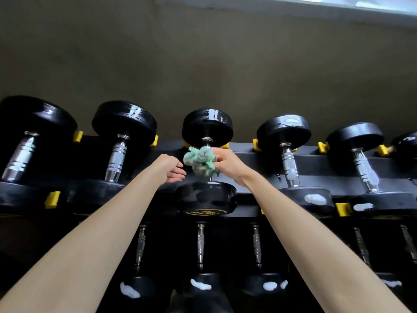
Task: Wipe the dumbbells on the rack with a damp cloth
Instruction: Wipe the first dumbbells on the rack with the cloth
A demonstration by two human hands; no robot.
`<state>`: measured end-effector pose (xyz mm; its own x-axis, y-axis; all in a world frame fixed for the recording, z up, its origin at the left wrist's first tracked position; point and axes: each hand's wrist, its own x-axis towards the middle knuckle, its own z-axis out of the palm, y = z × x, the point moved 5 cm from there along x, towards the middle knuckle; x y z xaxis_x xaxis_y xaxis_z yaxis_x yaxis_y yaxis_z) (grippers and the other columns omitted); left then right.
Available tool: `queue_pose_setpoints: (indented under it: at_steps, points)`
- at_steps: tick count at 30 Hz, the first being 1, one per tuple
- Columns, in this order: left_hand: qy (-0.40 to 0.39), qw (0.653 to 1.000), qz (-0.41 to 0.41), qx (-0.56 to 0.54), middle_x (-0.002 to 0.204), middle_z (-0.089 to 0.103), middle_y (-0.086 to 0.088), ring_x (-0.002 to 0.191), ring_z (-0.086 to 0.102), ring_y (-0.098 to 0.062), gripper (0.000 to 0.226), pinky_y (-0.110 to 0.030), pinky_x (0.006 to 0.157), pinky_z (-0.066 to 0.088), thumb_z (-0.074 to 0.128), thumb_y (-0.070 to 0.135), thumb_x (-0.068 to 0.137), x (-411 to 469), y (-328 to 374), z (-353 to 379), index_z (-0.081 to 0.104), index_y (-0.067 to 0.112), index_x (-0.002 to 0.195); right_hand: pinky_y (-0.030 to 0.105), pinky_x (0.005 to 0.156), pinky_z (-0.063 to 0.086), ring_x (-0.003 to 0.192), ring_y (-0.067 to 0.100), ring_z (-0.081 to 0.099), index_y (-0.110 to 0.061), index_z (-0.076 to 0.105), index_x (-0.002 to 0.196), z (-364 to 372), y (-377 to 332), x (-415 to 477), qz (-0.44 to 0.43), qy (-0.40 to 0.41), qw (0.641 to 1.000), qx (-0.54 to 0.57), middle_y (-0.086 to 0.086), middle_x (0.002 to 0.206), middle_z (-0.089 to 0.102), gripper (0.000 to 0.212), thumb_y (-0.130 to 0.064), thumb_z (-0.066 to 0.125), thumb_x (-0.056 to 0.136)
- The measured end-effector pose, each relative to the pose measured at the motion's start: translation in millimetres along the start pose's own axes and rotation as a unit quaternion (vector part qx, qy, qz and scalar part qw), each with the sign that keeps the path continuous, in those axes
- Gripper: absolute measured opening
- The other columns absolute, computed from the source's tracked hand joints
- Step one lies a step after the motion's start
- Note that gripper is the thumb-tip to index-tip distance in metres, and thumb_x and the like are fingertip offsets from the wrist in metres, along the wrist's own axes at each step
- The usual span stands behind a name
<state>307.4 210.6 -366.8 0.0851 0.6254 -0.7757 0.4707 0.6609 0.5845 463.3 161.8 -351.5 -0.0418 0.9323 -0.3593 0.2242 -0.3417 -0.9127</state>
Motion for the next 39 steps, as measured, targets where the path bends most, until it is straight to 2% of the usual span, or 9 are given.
queue_pose_setpoints:
  at_steps: [3,7,10,13,16,25,29,36,39]
  points:
    - [0.002,1.000,-0.007,-0.012,0.115,0.061,-0.023,0.086,0.060,-0.028,0.031,-0.032,0.077,0.049,0.034,0.005,0.098,-5,1,3,0.052,-0.005,0.122,0.007,0.075,0.049,0.094,0.006,0.060,-0.006,0.057,0.125,3,6,-9,0.029,-0.049,0.998,-0.015,0.004,0.109,0.064,0.043,0.011,0.053,0.086]
    - [0.010,0.999,-0.014,-0.029,0.120,0.060,-0.024,0.105,0.061,-0.032,0.031,-0.034,0.080,0.049,0.033,0.004,0.098,-14,1,2,0.052,-0.005,0.122,0.022,0.080,0.048,0.095,0.013,0.059,-0.010,0.051,0.128,-7,11,-17,0.070,-0.058,0.996,0.015,0.005,0.113,0.063,0.044,0.010,0.046,0.089]
    - [0.015,0.999,-0.004,-0.039,0.119,0.061,-0.024,0.096,0.061,-0.031,0.030,-0.035,0.079,0.049,0.034,0.003,0.098,-25,7,3,0.053,-0.005,0.121,0.031,0.082,0.051,0.094,0.019,0.062,-0.004,0.049,0.127,-19,16,-26,0.098,-0.022,0.983,0.153,0.008,0.112,0.063,0.046,0.015,0.036,0.088]
    - [0.023,0.998,0.028,-0.045,0.119,0.061,-0.024,0.094,0.061,-0.030,0.031,-0.032,0.076,0.050,0.034,0.003,0.098,-38,18,7,0.053,-0.006,0.121,0.027,0.070,0.057,0.087,0.016,0.069,-0.007,0.052,0.120,-30,9,-45,0.086,0.013,0.943,0.322,0.004,0.102,0.068,0.040,0.013,0.034,0.090]
    - [0.015,0.995,0.081,-0.051,0.115,0.062,-0.023,0.084,0.061,-0.026,0.031,-0.026,0.064,0.049,0.033,0.003,0.098,-60,39,18,0.053,-0.006,0.120,0.030,0.080,0.054,0.089,0.017,0.068,-0.012,0.057,0.110,-39,-8,-69,0.041,0.046,0.906,0.419,0.003,0.101,0.069,0.037,0.011,0.036,0.091]
    - [-0.184,0.952,0.234,0.069,0.081,0.064,-0.005,0.065,0.060,-0.014,0.021,-0.019,0.055,0.051,0.044,0.011,0.095,-170,82,134,0.058,0.006,0.110,0.029,0.069,0.055,0.086,0.021,0.064,-0.014,0.058,0.107,-59,-9,-218,-0.090,0.296,0.778,0.547,0.008,0.098,0.068,0.033,0.006,0.035,0.092]
    - [-0.313,0.894,0.274,0.167,0.093,0.064,-0.012,0.064,0.057,-0.016,0.018,-0.020,0.055,0.048,0.050,0.013,0.094,-252,49,213,0.058,0.007,0.107,0.029,0.074,0.050,0.084,0.019,0.063,-0.016,0.059,0.100,-54,21,-330,-0.119,0.441,0.719,0.524,0.006,0.093,0.069,0.033,0.004,0.036,0.092]
    - [-0.520,0.709,0.341,0.333,0.096,0.066,-0.006,0.068,0.060,-0.010,0.016,-0.017,0.060,0.048,0.053,0.016,0.090,-398,-74,330,0.064,0.014,0.101,0.032,0.084,0.048,0.097,0.021,0.061,-0.014,0.056,0.121,4,87,-535,-0.108,0.649,0.564,0.499,0.009,0.109,0.065,0.037,0.000,0.039,0.091]
    - [-0.578,0.633,0.338,0.388,0.083,0.063,-0.002,0.064,0.059,-0.010,0.011,-0.015,0.056,0.047,0.055,0.012,0.089,-452,-136,370,0.062,0.018,0.084,0.026,0.074,0.050,0.094,0.021,0.060,-0.009,0.059,0.110,37,110,-607,-0.110,0.698,0.495,0.506,0.009,0.103,0.066,0.029,-0.001,0.037,0.092]
